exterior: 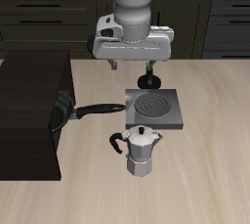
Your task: Place the moka pot on the stove
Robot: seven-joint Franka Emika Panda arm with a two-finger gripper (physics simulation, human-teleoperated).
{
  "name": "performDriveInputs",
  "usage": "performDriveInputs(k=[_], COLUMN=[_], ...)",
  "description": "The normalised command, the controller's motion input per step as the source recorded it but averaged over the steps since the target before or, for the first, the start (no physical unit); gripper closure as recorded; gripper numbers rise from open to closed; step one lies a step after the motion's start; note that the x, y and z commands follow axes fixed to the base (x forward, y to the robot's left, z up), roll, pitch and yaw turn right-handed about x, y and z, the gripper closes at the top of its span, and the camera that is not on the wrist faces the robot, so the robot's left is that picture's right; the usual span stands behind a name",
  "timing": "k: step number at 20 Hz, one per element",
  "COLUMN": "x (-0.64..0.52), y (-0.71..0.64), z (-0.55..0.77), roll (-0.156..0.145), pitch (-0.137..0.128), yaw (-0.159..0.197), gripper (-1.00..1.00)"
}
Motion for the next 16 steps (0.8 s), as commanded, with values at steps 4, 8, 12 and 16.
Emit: performDriveInputs(k=[4, 8, 12, 16], x=[0.21, 0.29, 0.21, 0.2], y=[0.09, 0.08, 0.06, 0.05], z=[-0.04, -0.02, 0.03, 0.08], roll=[0.009, -0.001, -0.026, 0.015], pitch=[0.009, -0.01, -0.033, -0.006], yaw=[-0.006, 0.014, 0.003, 0.002], gripper=[-1.0, -1.0, -1.0, -1.0])
